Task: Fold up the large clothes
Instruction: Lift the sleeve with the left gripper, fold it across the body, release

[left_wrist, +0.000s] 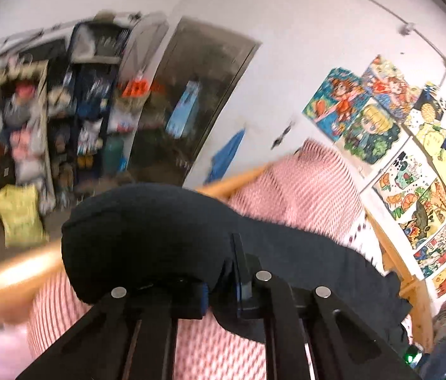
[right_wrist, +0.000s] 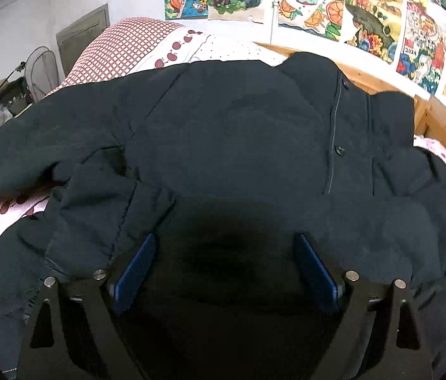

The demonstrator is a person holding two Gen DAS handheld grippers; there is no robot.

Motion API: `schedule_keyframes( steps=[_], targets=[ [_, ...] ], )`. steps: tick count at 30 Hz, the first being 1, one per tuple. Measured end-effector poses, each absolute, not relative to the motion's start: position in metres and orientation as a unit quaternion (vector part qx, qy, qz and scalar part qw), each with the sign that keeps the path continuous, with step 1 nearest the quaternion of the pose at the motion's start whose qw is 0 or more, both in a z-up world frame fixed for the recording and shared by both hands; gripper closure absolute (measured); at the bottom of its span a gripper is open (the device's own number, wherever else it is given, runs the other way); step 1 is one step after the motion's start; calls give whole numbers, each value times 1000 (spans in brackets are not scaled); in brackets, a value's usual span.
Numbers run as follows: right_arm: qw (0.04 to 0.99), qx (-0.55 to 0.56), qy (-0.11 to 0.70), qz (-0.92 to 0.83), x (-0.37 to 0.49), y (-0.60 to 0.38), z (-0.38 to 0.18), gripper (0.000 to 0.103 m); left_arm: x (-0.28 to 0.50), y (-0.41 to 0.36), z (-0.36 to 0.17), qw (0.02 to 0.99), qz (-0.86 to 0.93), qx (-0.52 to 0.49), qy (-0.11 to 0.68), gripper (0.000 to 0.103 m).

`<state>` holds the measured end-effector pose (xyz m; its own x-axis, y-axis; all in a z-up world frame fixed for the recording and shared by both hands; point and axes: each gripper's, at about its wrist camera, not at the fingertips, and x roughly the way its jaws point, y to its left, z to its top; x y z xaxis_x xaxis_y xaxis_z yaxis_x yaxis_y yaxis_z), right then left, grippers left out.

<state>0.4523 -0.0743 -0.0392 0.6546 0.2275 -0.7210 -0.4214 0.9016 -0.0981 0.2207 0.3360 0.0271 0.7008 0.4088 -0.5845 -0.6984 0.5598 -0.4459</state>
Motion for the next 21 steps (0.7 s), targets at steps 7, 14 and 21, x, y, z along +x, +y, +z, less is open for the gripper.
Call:
schedule_keyframes(
  steps=[7,14,21],
  targets=[
    [913,-85,348,198,441,-97,-15,16,277,324,117,924,248,-232,176,93],
    [921,-69,334,188,429,-140,9,16,324,233,189,972,134,-134,141,93],
    [935,-43,314,156,415,-204,32,16,365,118,218,987,-4,-68,146,93]
  ],
)
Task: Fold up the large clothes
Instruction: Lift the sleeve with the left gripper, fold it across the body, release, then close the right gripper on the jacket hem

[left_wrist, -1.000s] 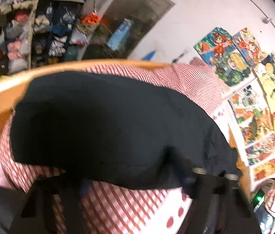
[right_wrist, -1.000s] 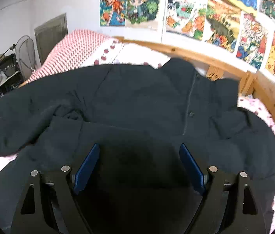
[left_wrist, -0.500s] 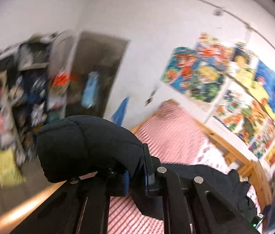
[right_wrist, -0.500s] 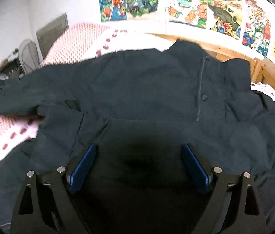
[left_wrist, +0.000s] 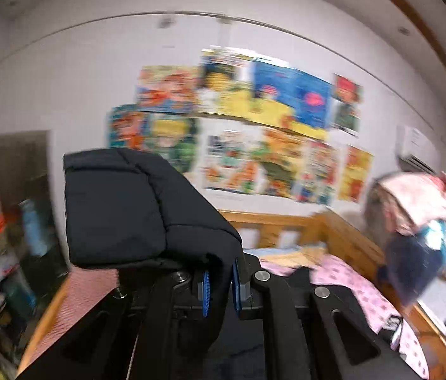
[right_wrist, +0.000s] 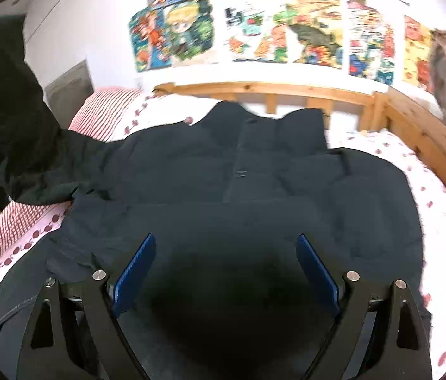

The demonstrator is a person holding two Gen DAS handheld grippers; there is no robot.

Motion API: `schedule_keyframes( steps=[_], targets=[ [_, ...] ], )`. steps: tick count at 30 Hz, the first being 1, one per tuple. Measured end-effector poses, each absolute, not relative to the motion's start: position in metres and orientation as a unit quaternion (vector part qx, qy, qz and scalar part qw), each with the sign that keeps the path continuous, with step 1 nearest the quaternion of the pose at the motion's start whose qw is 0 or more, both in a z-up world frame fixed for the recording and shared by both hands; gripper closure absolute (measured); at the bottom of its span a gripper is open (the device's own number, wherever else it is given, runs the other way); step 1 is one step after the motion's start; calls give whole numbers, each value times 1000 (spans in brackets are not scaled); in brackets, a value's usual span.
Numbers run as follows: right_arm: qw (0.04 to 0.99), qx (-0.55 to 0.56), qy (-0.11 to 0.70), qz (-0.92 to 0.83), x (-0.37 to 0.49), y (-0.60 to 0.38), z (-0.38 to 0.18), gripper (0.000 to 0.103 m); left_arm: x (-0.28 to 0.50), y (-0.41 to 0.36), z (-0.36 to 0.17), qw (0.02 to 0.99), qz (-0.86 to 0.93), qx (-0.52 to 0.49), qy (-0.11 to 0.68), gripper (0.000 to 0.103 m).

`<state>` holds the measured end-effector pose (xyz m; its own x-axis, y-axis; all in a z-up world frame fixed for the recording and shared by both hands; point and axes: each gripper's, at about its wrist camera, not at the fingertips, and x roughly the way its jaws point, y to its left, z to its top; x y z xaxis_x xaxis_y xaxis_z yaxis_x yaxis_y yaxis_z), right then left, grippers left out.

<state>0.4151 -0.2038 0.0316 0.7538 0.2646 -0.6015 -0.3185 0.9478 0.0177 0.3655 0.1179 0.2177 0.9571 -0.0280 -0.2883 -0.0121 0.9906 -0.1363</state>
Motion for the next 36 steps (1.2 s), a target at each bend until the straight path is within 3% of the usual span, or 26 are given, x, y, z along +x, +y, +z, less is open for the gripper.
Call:
schedule_keyframes(
  steps=[8,23,25,26,27,29,36],
  targets=[
    [949,-9,297,105,413,-280,45,16,397,-6,188,971,-139,-9,194,93],
    [932,105,339,71,439,-390,-4,16,438,-122,1,877,-223,22,424,91],
    [928,128,342,81,443,-394,-13,16,437,-123,-10,868,-227,22,441,84],
    [925,138,343,86,446,-396,-16,16,435,-122,-11,864,-233,21,445,73],
    [922,151,343,93,448,-397,-20,16,432,-122,-11,862,-239,19,446,52],
    [916,175,344,108,449,-399,-28,16,425,-119,-5,861,-255,3,439,19],
    [886,268,330,184,452,-399,-45,16,402,-98,14,868,-258,-15,423,17]
  ],
)
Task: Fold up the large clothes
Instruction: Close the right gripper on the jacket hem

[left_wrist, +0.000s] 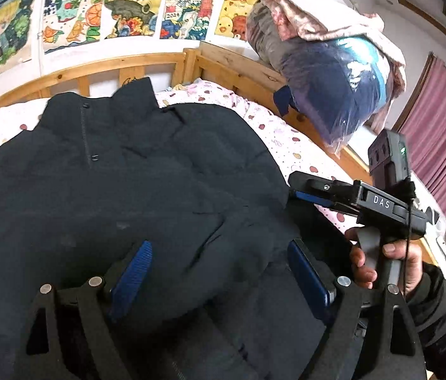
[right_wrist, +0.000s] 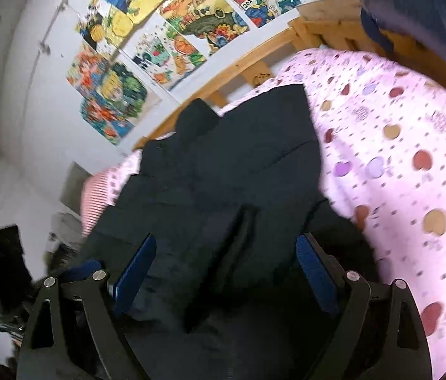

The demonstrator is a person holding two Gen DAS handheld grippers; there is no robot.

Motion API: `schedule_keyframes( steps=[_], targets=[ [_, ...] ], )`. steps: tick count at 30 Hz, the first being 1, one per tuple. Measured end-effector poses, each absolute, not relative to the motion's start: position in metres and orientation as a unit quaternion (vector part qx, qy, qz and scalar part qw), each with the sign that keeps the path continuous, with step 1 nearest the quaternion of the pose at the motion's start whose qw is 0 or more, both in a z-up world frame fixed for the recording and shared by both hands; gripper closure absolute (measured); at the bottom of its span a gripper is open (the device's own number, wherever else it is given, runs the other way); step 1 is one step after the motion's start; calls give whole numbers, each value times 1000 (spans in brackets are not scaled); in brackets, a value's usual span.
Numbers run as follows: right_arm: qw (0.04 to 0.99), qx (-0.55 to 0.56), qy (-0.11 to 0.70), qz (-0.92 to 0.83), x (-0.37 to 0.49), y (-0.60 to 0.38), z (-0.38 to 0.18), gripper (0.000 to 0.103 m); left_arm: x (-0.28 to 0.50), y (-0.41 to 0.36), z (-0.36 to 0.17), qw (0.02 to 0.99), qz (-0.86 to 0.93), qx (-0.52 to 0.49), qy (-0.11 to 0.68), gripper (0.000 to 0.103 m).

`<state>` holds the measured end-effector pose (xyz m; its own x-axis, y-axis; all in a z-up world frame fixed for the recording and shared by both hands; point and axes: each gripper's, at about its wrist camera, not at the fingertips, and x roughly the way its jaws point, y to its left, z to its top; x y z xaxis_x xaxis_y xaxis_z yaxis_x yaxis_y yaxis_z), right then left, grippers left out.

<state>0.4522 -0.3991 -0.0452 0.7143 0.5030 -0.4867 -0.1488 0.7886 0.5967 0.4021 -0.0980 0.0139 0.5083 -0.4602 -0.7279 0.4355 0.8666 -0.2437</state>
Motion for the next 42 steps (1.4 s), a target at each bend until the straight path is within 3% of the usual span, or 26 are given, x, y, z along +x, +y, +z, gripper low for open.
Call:
schedule_keyframes(
  steps=[7,10,12,15,18,22,28,31,33,35,42],
  targets=[
    [881,252,369,158,457,-384,-61,17,402,-21,30,900,-117,-24,419,16],
    [872,246,389,170,458,-368,-64,43,407,14,29,904,-68,-26,421,16],
    [874,220,402,161,458,-355,-63,79,407,36,30,906,-47,-36,418,16],
    [884,194,399,148,459,-350,-51,95,406,65,32,910,-36,-68,408,16],
    [905,166,365,139,454,-350,-27,102,407,79,33,911,-22,-70,406,16],
    [942,105,309,74,446,-354,10,102,413,80,31,911,-14,-54,407,16],
    [933,78,341,89,452,-357,12,102,420,102,39,916,-2,-99,389,16],
    [933,67,337,108,456,-343,18,93,430,94,43,919,-15,-87,384,16],
    [928,75,340,136,466,-330,24,75,440,77,42,920,-31,-57,386,16],
    [922,74,344,161,472,-314,21,66,450,60,36,917,-42,-31,396,16],
    [904,10,394,166,489,-272,-26,66,469,3,-23,892,-65,51,445,16]
  ],
)
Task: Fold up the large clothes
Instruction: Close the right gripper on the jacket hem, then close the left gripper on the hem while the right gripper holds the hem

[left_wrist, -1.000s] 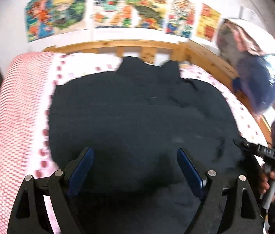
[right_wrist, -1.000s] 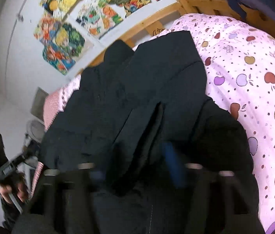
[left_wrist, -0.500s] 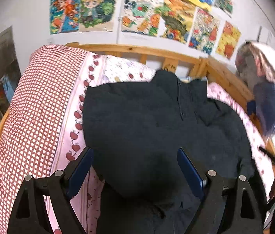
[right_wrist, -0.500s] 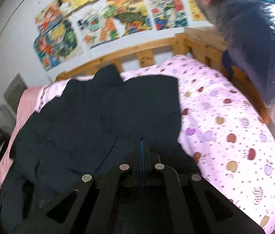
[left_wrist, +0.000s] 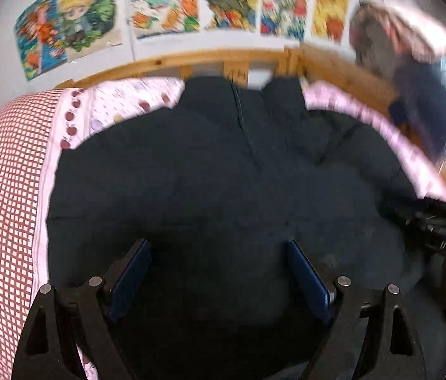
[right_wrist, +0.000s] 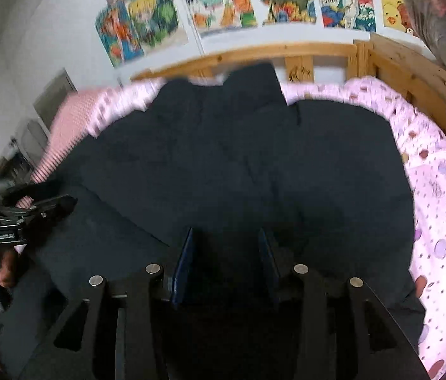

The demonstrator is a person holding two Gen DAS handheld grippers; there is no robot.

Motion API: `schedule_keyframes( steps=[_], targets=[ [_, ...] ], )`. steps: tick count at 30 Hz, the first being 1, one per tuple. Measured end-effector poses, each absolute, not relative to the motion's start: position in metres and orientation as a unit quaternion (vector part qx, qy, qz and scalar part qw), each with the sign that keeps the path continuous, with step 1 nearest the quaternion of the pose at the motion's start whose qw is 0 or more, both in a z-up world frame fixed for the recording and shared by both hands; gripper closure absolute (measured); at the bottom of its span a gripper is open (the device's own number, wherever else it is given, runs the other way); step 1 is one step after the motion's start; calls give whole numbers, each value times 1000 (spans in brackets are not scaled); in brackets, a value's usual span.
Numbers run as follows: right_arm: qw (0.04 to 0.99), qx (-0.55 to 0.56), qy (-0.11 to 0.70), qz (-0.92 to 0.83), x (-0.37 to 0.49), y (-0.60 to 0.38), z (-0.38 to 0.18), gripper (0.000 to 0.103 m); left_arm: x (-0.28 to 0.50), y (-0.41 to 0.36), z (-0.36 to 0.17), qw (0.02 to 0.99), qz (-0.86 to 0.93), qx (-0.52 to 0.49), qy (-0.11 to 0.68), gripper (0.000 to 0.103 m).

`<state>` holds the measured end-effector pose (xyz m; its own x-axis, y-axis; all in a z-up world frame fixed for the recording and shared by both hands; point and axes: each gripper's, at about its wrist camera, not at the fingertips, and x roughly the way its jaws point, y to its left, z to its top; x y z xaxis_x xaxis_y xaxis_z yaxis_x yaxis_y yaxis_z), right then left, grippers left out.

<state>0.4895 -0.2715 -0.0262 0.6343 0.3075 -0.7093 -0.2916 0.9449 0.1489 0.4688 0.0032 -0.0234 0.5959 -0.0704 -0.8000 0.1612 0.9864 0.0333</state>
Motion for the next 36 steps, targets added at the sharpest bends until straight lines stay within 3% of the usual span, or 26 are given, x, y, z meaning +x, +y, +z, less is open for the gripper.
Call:
schedule_keyframes(
  steps=[6,13,16,18,20,28,36],
  targets=[
    [899,20,400,176,484,-278,-67,65,471,-1,-56,882,-65,62,463,15],
    [897,38,403,179,487,-281,-74,65,478,4,-63,877,-71,60,471,14],
    [895,54,397,195,486,-289,-59,56,481,21,-42,878,-100,7,468,14],
    [902,45,380,198,488,-292,-41,40,488,30,-29,880,-109,-22,461,14],
    [908,38,370,192,497,-293,-26,38,501,39,-14,887,-100,-40,449,14],
    [909,94,371,167,600,-293,26,38,592,55,34,913,-56,-72,398,14],
    [899,133,392,147,715,-251,24,38,689,49,14,903,-42,-88,419,15]
  ],
)
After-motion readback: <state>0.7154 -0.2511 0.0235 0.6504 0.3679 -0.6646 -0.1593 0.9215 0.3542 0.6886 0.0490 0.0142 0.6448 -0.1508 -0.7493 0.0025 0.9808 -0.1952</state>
